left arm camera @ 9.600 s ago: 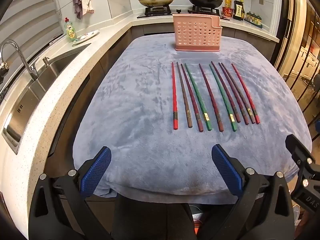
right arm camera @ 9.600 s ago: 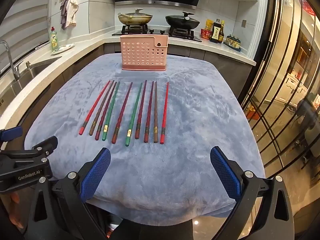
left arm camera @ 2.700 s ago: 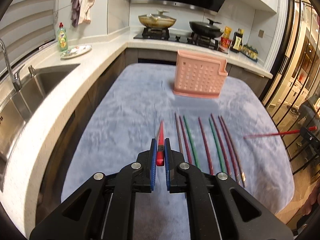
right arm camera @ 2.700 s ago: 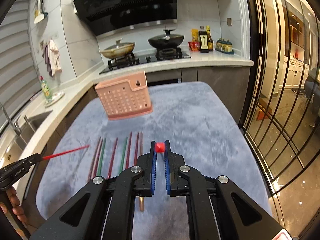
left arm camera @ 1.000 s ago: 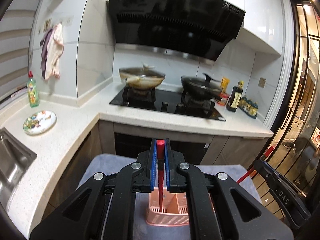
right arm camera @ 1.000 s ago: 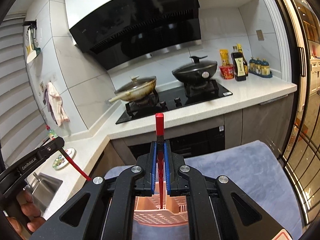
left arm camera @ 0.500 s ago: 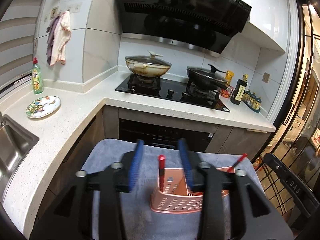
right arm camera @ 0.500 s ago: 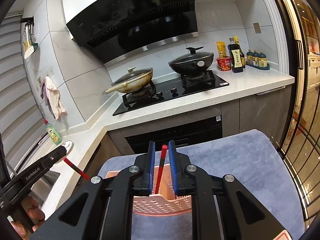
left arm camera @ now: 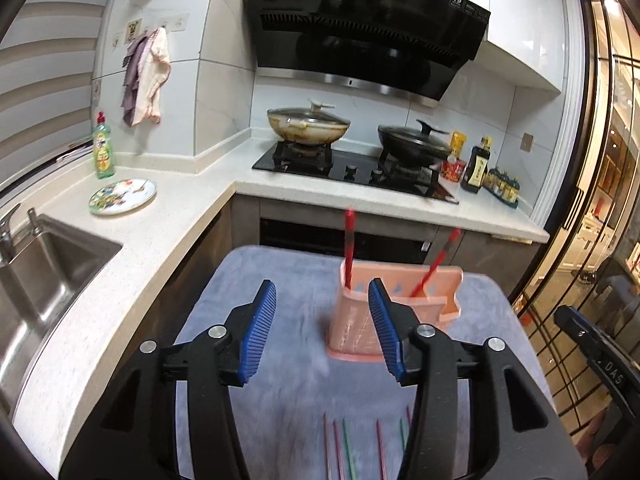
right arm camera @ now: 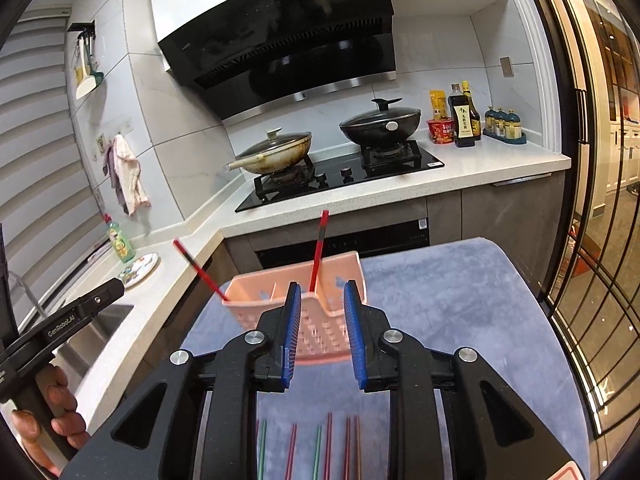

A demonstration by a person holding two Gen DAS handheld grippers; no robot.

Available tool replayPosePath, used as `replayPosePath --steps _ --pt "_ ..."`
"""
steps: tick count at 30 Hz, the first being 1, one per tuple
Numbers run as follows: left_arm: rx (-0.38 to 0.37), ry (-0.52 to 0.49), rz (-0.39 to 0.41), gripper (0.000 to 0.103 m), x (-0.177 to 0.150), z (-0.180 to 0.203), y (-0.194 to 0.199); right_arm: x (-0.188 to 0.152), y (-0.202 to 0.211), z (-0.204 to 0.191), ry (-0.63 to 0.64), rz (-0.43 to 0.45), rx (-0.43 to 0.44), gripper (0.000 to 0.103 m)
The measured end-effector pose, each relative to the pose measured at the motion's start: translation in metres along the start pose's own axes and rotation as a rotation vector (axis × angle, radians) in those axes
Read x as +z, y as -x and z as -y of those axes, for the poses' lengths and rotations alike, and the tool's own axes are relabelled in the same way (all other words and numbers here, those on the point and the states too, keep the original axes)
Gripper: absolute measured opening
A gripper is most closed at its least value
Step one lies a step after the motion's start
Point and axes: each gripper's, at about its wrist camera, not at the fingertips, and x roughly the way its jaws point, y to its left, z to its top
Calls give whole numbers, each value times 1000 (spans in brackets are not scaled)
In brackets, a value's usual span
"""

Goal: Organize utensils
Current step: 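Move both open grippers back to the remaining chopsticks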

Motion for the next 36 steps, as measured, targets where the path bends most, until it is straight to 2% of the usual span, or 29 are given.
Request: replayPosePath --steps 6,17,27,36 --pt "19 -16 -43 46 -43 -6 27 -49 37 -1 47 -48 -14 23" --pt "32 -29 -158 46 -129 -9 58 -132 74 5 67 -161 -37 24" --pt "29 -35 -228 46 -181 -10 71 -195 76 9 80 -267 -61 23" --pt "33 -51 -273 46 -209 -7 71 -220 64 13 74 -314 -82 24"
